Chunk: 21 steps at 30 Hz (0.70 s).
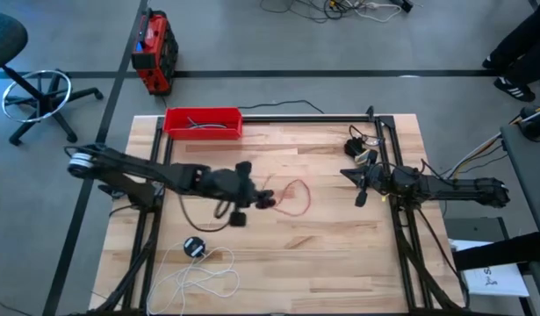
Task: Coil cords
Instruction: Coil the red wire onto the black spool
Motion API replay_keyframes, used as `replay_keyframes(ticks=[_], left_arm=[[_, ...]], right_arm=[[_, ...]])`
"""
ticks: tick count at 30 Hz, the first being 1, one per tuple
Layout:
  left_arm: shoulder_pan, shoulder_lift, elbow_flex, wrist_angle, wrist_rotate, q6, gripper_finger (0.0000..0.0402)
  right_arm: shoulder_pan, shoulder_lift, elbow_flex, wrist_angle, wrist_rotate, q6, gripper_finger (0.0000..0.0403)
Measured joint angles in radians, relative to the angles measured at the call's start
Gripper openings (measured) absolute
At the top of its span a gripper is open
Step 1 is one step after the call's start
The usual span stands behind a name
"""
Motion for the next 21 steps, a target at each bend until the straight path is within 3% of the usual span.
replay_keyframes(ticks=[8,11,15,21], left_arm=[[0.015,-0.137,-0.291,0.576,0.333,-0.096,0.0029],[0.040,-0.137,-0.362,0.687,0.345,-0.144,0.0025],[0.081,-0.119,-0.395,0.715,0.345,-0.188,0.0025],[0.117,-0.067,-0.401,0.718,0.266,-0.171,0.0021]], right_arm=[[0.000,0.000,0.000,0.000,0.000,0.000,0.0000],[0.000,0.000,0.000,0.001,0.000,-0.002,0.0000],[0.000,0.000,-0.001,0.065,-0.003,-0.029,0.0000],[0.000,0.000,-0.001,0.209,-0.018,0.308,0.0000]])
